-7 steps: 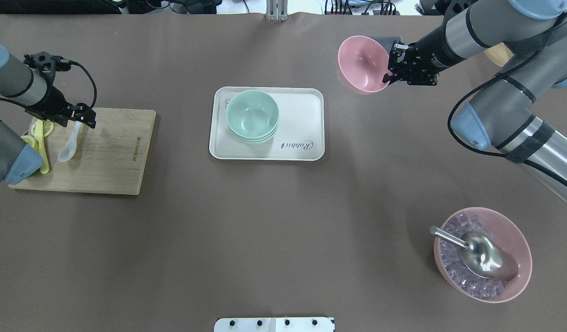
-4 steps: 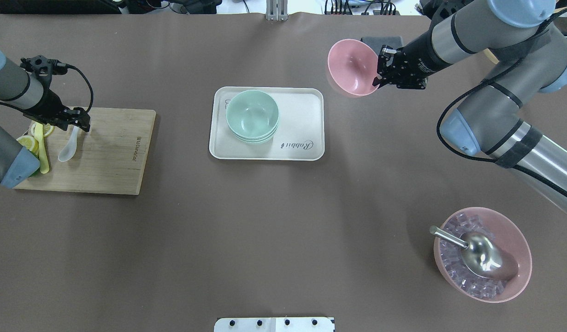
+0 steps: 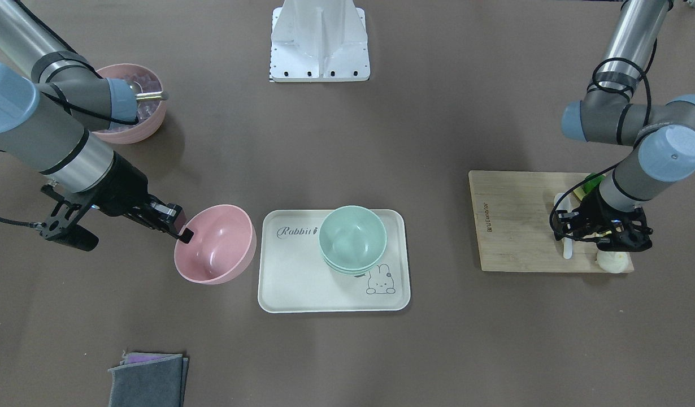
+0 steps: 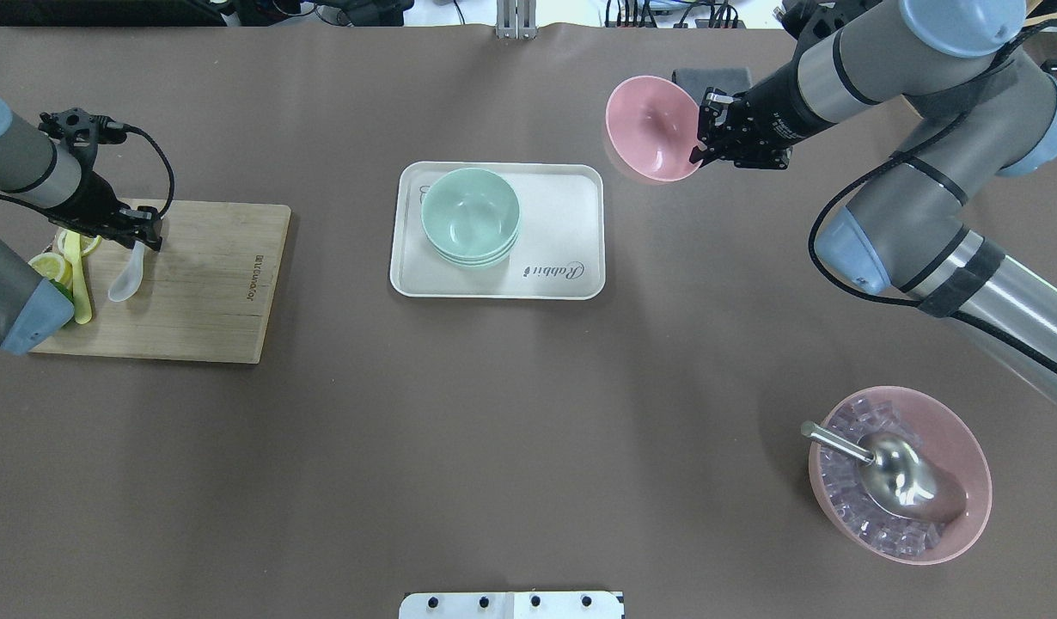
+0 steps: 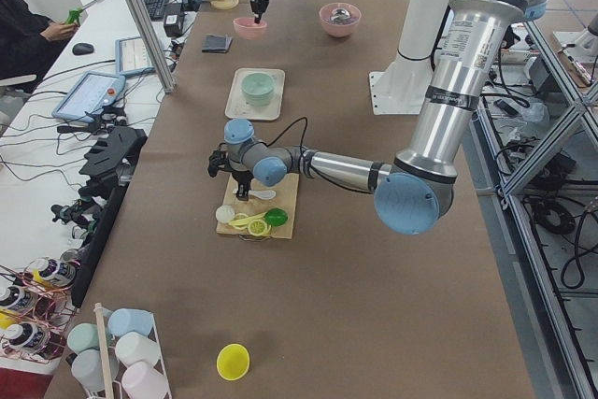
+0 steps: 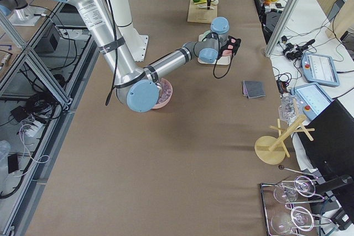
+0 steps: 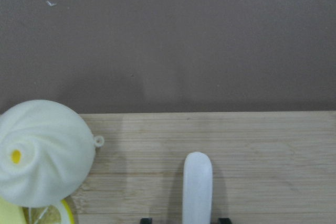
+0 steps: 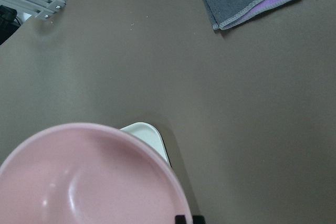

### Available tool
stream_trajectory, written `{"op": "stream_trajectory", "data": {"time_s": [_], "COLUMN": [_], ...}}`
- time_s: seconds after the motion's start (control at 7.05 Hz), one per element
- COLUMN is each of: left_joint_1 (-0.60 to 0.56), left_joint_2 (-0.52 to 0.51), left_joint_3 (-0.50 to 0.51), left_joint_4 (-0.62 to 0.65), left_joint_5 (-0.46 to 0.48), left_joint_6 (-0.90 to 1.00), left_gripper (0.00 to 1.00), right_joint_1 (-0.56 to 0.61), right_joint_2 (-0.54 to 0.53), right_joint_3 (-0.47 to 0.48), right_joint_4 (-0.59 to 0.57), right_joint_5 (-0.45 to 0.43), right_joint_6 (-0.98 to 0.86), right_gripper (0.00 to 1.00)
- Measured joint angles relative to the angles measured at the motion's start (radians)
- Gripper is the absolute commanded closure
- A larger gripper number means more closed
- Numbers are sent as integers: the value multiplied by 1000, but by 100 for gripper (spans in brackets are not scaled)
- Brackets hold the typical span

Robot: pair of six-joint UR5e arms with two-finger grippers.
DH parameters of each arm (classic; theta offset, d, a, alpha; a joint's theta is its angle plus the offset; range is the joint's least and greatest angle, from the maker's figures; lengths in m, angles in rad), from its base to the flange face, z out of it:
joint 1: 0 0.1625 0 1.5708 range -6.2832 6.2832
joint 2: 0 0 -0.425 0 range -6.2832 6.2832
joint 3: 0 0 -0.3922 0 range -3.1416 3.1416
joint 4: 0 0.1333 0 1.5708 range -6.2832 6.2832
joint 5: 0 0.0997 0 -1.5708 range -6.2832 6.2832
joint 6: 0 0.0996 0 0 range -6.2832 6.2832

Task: Stack pink bowl on green and place spoon
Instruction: 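Carry the pink bowl toward the tray while the left gripper grasps the spoon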

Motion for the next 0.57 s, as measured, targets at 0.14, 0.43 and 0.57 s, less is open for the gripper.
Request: {"op": "stream_trajectory", "data": {"time_s": [0.14,0.43,0.57], "left_joint_1": [1,1,-12], "left_joint_2": [0,2,1], "left_joint_3": [0,-13,-49], "left_joint_4": [0,2,13], "left_joint_5": [0,-6,-36], "left_joint_6": [0,1,2], "left_gripper": [100,100,100], "right_joint_1": [-1,-2,-3], "right_joint_2": [2,12,17], "right_joint_3": [0,1,4], "right_joint_4": [0,0,0], "right_joint_5": [-2,-4,-4], "right_joint_6": [3,14,16], "right_gripper": [100,100,100]}}
